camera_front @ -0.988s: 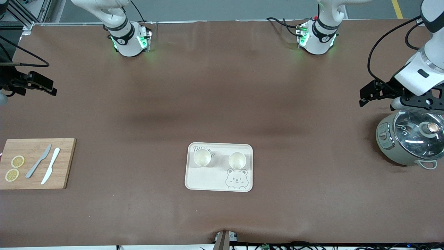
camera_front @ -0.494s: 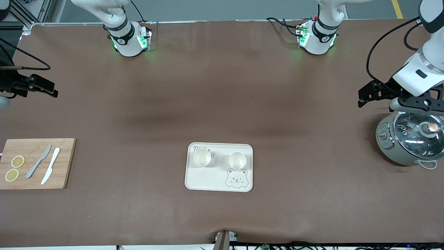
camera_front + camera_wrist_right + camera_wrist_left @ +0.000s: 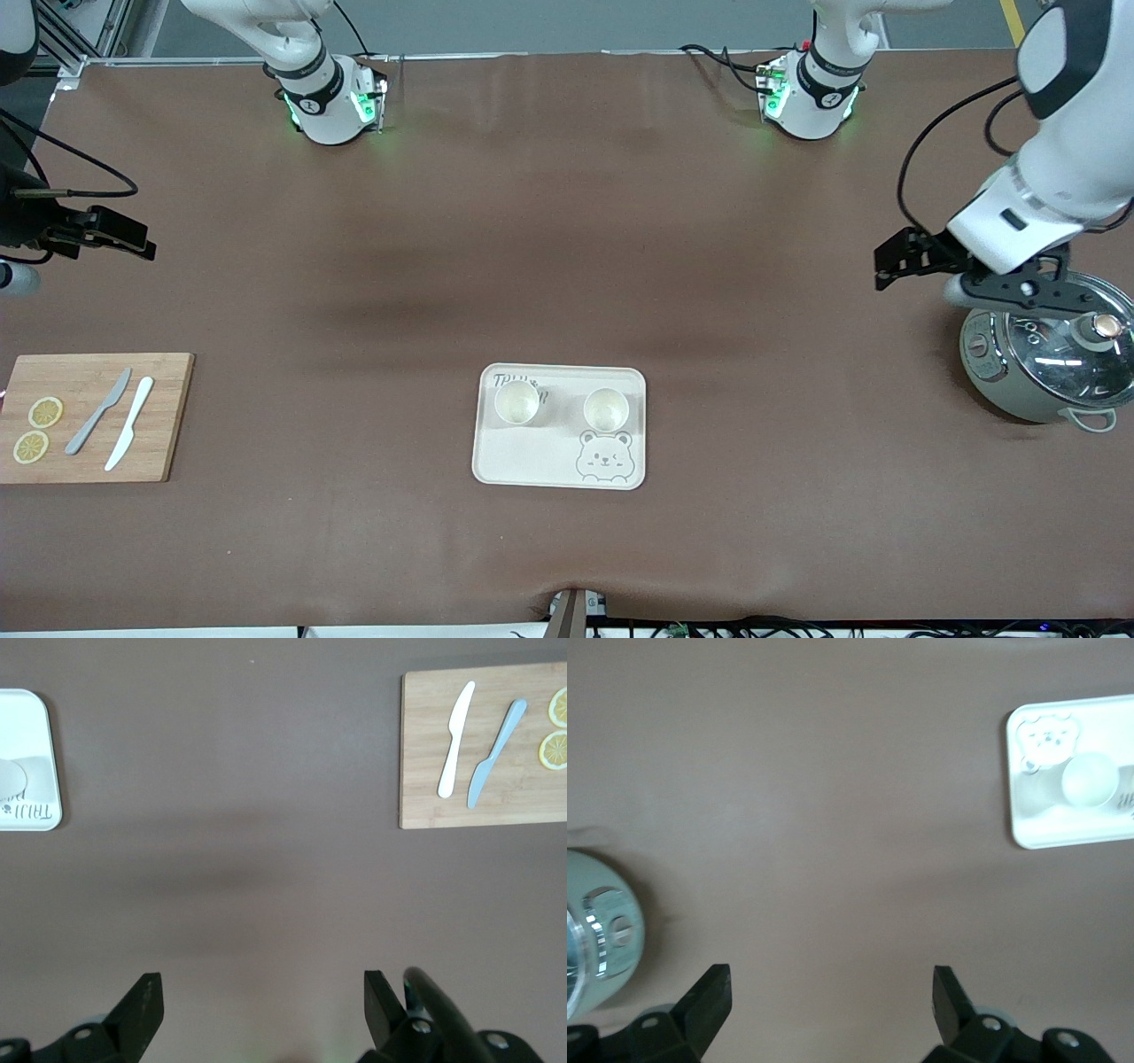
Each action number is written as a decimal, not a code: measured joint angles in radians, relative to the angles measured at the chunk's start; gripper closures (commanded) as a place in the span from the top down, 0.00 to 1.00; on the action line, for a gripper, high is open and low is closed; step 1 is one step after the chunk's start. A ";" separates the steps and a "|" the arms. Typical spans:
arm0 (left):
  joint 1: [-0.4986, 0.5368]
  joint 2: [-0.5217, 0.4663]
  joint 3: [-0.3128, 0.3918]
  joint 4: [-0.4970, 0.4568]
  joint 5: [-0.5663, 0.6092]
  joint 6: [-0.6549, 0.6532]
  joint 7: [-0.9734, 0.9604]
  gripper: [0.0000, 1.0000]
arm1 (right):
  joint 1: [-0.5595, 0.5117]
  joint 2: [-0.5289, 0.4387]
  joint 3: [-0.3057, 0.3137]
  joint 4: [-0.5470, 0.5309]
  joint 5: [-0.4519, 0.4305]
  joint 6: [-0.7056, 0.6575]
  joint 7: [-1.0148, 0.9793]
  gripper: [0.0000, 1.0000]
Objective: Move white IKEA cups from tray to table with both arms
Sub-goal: 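Move the left gripper from rest toward the white tray, then lower the left gripper over the white cup nearest the bear print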
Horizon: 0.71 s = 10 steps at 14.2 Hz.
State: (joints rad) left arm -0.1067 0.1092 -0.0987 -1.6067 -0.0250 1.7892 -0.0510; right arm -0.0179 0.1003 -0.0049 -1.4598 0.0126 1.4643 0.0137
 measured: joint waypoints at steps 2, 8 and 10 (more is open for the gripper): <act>-0.056 0.069 -0.002 0.063 0.055 0.003 -0.054 1.00 | 0.000 0.002 0.000 0.000 0.000 0.007 0.000 1.00; -0.165 0.297 -0.002 0.248 0.094 0.012 -0.168 1.00 | -0.001 0.034 -0.002 0.000 -0.001 0.014 0.000 1.00; -0.189 0.356 0.000 0.295 0.094 0.031 -0.187 1.00 | -0.001 0.056 -0.003 0.000 -0.002 0.018 0.000 1.00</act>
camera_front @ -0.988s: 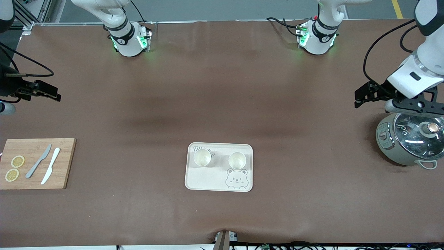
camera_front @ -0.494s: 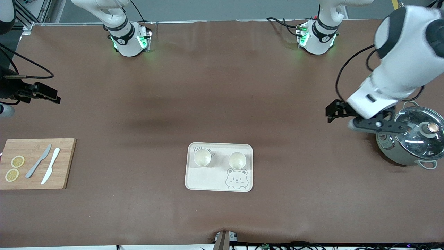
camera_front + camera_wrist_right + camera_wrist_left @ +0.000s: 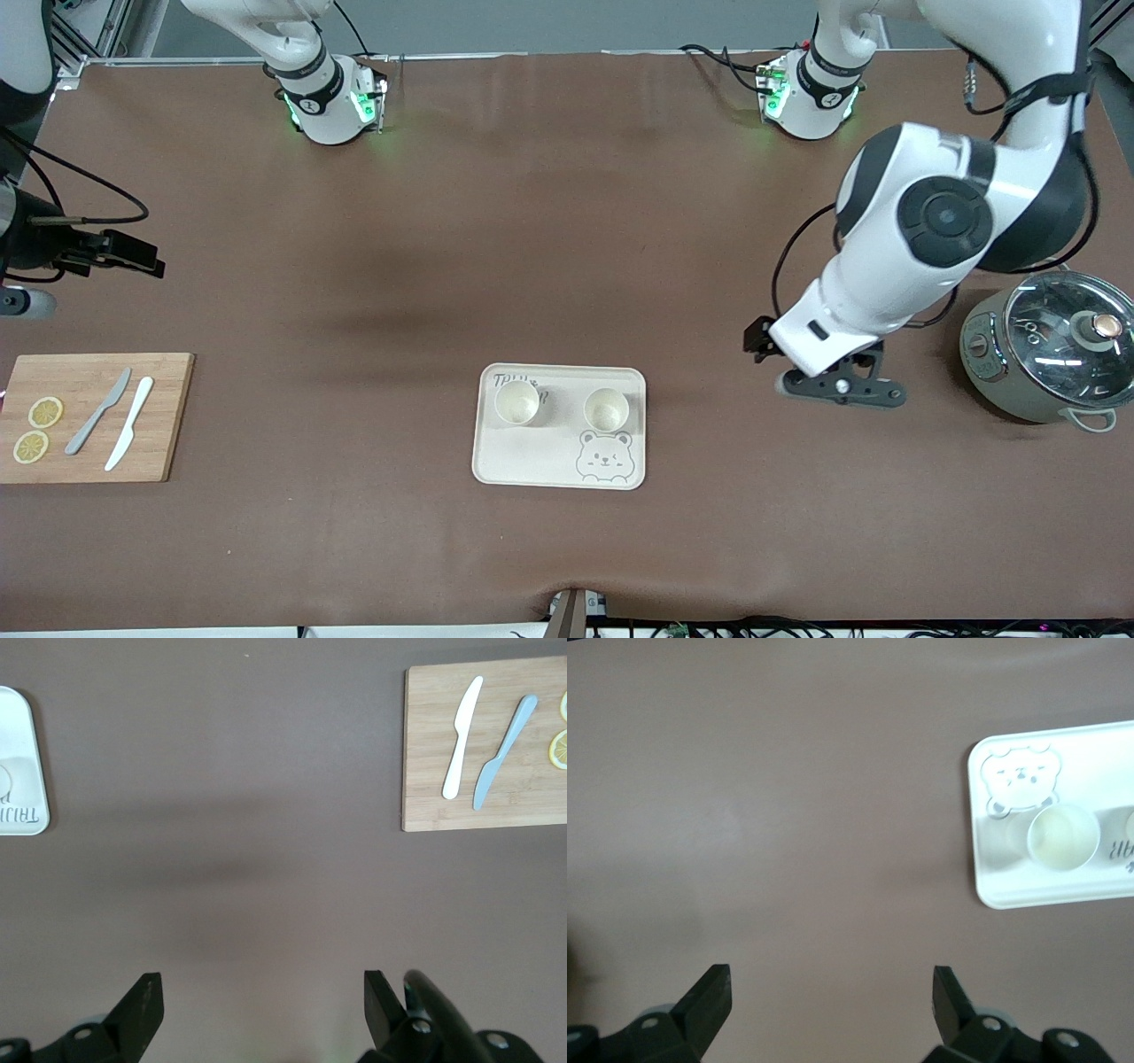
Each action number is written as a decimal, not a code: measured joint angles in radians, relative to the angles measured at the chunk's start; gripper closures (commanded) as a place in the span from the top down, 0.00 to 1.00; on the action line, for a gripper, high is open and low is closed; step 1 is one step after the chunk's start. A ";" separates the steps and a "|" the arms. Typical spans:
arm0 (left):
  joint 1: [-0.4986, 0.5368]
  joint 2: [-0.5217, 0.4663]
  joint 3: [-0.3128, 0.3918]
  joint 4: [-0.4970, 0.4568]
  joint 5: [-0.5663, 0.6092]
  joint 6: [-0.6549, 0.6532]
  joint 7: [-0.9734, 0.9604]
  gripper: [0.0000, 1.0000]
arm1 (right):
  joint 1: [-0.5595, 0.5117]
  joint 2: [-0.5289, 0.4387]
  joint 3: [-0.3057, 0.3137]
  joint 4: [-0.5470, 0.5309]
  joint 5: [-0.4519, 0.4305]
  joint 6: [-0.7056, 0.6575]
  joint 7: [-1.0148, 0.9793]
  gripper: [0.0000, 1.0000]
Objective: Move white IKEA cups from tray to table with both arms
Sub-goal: 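Lower the left gripper over the white cup nearest the bear print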
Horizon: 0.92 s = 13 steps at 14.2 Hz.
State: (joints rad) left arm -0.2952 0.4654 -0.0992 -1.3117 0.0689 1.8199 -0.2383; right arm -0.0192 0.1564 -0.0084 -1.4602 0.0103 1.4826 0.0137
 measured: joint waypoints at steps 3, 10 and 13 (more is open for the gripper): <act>-0.034 0.070 0.000 0.032 0.000 0.046 -0.009 1.00 | 0.000 0.025 0.000 0.000 -0.001 0.010 0.000 1.00; -0.126 0.260 0.003 0.196 0.000 0.084 -0.122 1.00 | -0.014 0.063 -0.001 0.000 -0.004 0.010 -0.002 1.00; -0.154 0.314 0.021 0.213 0.000 0.137 -0.141 1.00 | -0.020 0.071 -0.001 0.000 -0.004 0.010 -0.002 1.00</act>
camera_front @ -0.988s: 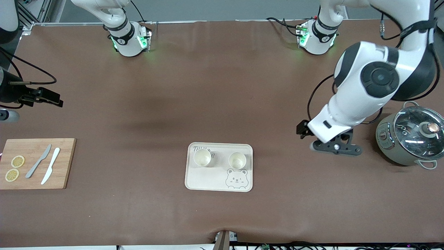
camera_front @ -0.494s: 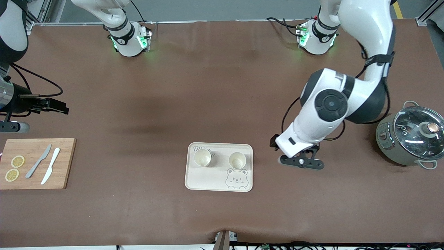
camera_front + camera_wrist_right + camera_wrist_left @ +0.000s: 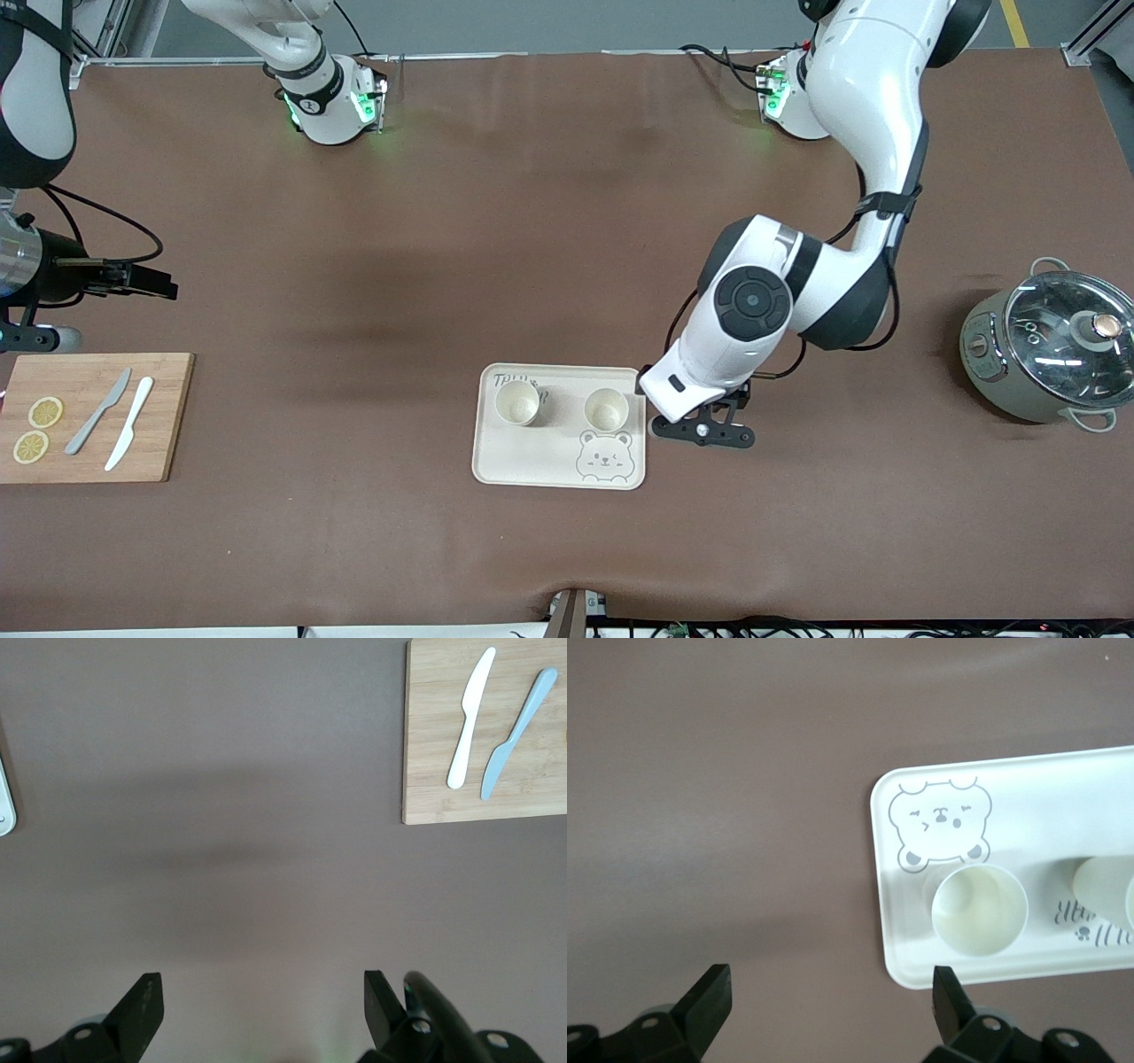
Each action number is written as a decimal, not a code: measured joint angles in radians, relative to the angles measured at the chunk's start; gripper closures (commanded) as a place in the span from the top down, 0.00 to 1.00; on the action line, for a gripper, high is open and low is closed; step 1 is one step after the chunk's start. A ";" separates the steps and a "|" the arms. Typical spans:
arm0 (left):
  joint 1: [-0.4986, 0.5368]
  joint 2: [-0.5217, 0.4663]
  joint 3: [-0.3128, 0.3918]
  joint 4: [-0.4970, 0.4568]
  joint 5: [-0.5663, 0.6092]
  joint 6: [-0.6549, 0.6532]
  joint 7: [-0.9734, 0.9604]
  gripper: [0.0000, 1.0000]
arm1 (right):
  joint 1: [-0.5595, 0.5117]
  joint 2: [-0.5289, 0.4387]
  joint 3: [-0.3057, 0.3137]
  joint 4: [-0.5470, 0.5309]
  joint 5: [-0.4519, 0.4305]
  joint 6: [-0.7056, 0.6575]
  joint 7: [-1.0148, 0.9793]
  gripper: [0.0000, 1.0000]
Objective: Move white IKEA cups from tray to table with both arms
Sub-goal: 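Lower the left gripper over the white cup nearest the bear print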
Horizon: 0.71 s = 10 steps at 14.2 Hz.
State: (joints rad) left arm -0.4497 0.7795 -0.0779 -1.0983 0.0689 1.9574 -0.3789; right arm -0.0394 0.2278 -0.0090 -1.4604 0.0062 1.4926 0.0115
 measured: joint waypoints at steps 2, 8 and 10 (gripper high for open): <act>-0.011 0.037 0.005 0.013 0.000 0.037 -0.011 1.00 | 0.000 0.014 0.001 0.000 0.000 0.001 0.000 1.00; -0.048 0.133 0.024 0.045 0.000 0.130 -0.046 1.00 | -0.001 0.068 0.006 -0.003 0.001 0.003 0.001 1.00; -0.061 0.150 0.029 0.053 0.000 0.143 -0.055 1.00 | 0.000 0.077 0.009 -0.011 0.005 -0.005 0.010 1.00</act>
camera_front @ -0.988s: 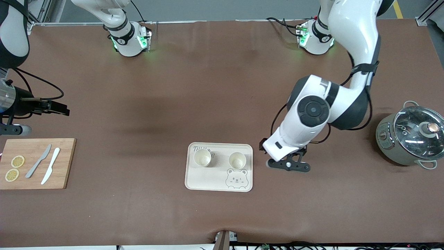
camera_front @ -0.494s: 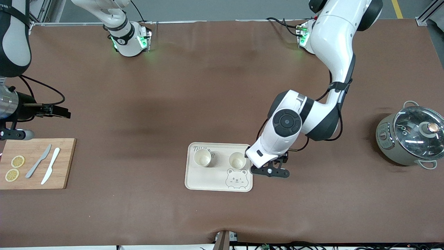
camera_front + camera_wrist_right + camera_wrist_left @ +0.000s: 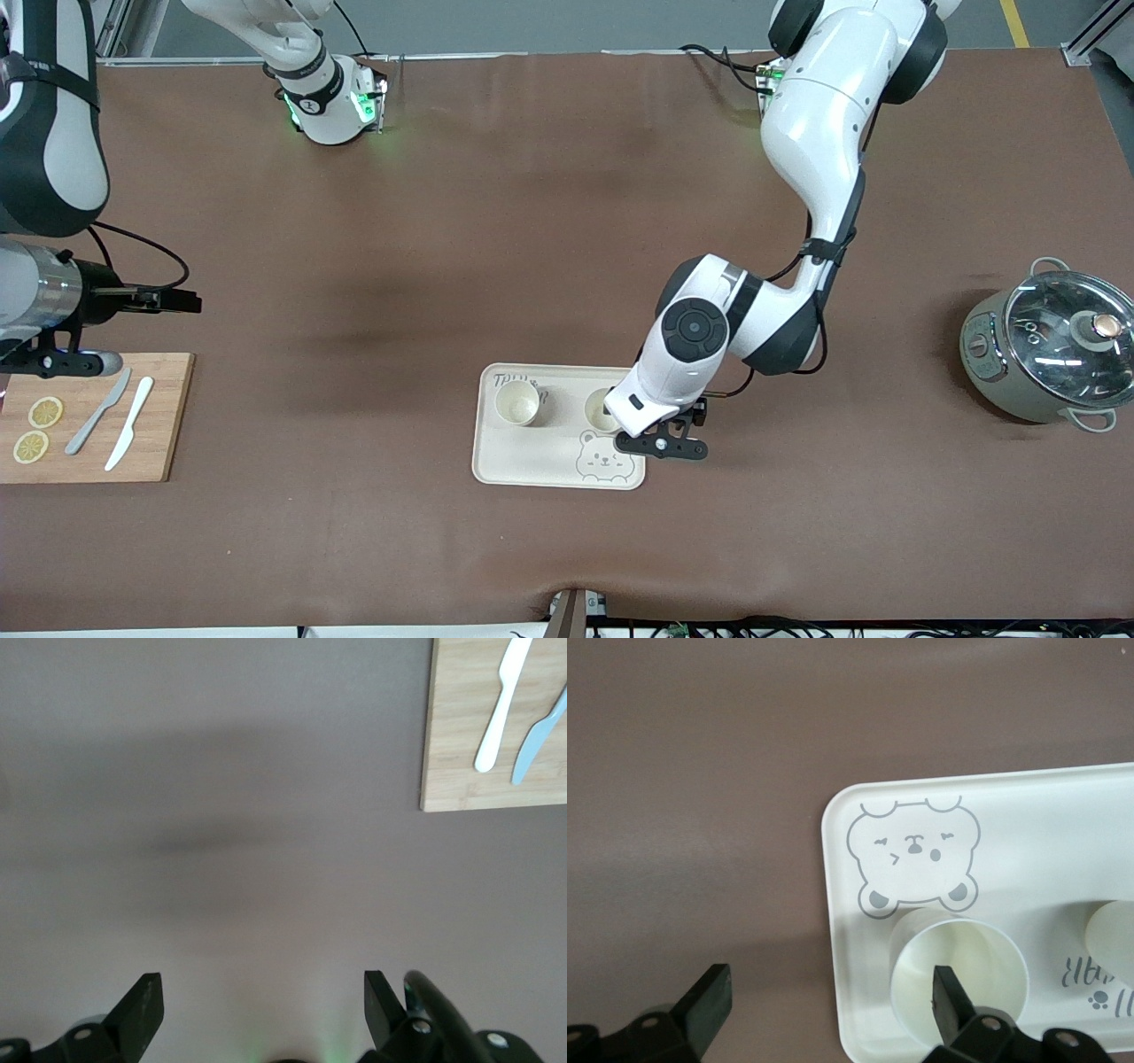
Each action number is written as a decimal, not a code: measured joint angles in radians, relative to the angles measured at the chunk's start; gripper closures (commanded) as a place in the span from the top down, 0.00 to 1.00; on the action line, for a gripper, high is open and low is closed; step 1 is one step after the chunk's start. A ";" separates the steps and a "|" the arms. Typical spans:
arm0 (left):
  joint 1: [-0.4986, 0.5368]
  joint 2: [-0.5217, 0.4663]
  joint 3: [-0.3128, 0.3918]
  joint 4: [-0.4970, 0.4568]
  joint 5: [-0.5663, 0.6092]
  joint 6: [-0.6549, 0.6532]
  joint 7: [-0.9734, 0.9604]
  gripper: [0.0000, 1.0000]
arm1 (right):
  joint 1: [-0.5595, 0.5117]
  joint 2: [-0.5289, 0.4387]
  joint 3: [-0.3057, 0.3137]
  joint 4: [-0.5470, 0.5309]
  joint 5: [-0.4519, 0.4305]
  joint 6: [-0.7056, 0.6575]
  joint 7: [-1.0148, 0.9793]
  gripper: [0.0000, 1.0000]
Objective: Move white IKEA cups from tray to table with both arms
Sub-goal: 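Lower the left gripper over the white cup nearest the bear print, then grasp the cup rim with the left gripper while the right gripper approaches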
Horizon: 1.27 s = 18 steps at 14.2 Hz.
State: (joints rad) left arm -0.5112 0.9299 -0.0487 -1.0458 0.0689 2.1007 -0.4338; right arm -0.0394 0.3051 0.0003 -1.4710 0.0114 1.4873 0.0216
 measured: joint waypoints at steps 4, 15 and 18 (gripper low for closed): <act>-0.012 0.022 0.002 0.004 0.000 0.016 -0.001 1.00 | 0.004 0.000 0.006 -0.012 0.059 -0.013 0.135 1.00; -0.030 0.080 0.003 0.007 0.000 0.097 -0.025 1.00 | 0.075 0.048 0.014 -0.028 0.126 0.004 0.331 1.00; -0.030 0.096 0.003 0.008 0.000 0.111 -0.025 1.00 | 0.091 0.064 0.014 -0.031 0.147 0.021 0.385 1.00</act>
State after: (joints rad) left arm -0.5412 1.0256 -0.0453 -1.0379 0.0689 2.2119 -0.4585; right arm 0.0512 0.3692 0.0143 -1.5015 0.1583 1.5080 0.4063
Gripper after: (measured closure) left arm 0.000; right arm 0.000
